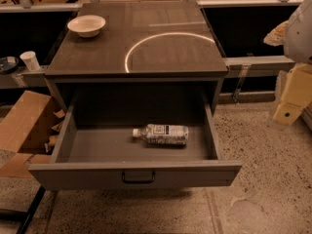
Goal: Pick blue plastic bottle from top drawer and place on counter
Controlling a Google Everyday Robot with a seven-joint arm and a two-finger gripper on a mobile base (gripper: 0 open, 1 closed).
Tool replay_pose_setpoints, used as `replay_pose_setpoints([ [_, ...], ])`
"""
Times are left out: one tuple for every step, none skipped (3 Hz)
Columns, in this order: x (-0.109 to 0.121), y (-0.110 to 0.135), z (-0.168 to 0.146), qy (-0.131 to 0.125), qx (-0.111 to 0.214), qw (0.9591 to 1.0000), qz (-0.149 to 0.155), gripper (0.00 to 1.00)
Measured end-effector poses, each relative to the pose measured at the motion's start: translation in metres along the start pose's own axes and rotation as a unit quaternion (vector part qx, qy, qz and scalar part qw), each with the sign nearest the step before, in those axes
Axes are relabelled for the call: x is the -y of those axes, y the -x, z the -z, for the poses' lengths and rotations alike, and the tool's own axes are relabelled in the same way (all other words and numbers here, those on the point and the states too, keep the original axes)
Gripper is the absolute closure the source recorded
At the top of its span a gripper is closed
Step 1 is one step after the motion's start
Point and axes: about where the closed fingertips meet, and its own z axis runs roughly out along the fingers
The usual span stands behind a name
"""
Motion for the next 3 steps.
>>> replay_pose_setpoints([
  [0.000,0.000,0.000,0.000,0.000,1.0000,0.000,0.00],
  [0.007,0.002,-0.036,0.021,0.004,0.9997,0.009,0.00],
  [0.012,0.005,-0.108,0.069,0.016,0.9973,0.022,0.00],
])
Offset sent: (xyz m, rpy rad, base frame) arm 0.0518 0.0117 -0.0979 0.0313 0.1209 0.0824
